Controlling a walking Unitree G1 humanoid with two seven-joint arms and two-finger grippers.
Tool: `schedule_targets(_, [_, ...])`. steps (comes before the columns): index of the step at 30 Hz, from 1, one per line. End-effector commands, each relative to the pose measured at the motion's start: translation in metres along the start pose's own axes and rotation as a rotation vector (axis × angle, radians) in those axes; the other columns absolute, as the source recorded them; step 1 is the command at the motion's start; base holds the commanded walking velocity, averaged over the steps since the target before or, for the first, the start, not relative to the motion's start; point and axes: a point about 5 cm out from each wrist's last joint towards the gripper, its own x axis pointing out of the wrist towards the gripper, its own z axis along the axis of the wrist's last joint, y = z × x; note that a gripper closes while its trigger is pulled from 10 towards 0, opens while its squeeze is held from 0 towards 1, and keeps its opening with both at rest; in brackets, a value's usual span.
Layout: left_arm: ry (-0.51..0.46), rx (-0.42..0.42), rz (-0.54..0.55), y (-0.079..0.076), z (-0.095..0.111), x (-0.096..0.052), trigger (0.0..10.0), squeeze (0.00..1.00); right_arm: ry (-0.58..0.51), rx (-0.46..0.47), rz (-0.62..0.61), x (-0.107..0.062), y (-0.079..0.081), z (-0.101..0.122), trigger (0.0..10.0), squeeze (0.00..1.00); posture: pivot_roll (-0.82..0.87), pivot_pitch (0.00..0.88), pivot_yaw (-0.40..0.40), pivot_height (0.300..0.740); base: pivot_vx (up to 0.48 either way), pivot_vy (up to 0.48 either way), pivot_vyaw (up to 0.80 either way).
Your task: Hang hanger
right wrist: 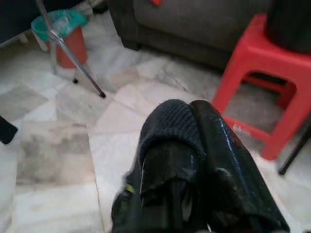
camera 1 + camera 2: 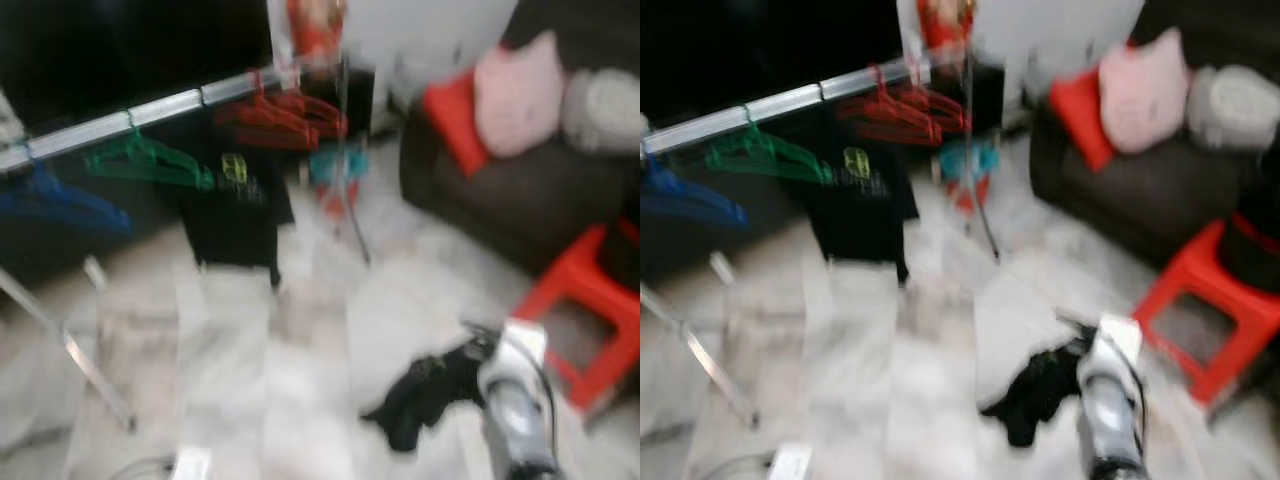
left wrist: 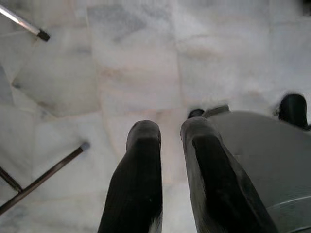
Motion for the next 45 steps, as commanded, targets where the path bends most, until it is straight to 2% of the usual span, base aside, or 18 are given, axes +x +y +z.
schedule_targets(1, [0.012, 0.022, 0.02, 0.009, -0.004, -0.001, 10.0, 0.0, -0.05, 0.021, 0.025, 0.002, 0.011, 0.011, 10.0, 0.0, 0.01, 0.0, 0.005, 0.74, 0.304, 0.0, 0.0])
schedule_targets(12, [0.015, 0.022, 0.016, 0.008, -0.006, -0.002, 10.0, 0.0, -0.048, 0.02, 0.035, 0.001, 0.012, 0.009, 10.0, 0.0, 0.0, 0.0, 0.015, 0.74, 0.308, 0.0, 0.0])
schedule_targets(25, [-0.005, 0.011, 0.019, 0.008, 0.001, -0.001, 10.0, 0.0, -0.063, 0.029, 0.056, 0.005, 0.019, 0.017, 10.0, 0.0, 0.01, 0.0, 0.003, 0.74, 0.314, 0.0, 0.0])
schedule_targets(36, [-0.005, 0.011, 0.018, 0.009, 0.003, 0.0, 10.0, 0.0, -0.069, 0.048, 0.045, 0.007, 0.016, 0.02, 10.0, 0.0, 0.0, 0.0, 0.003, 0.74, 0.323, 0.0, 0.0])
schedule_targets(45, [-0.005, 0.011, 0.017, 0.009, 0.003, 0.0, 10.0, 0.0, -0.071, 0.028, 0.061, 0.007, 0.018, 0.021, 10.0, 0.0, 0.0, 0.0, 0.004, 0.74, 0.331, 0.0, 0.0])
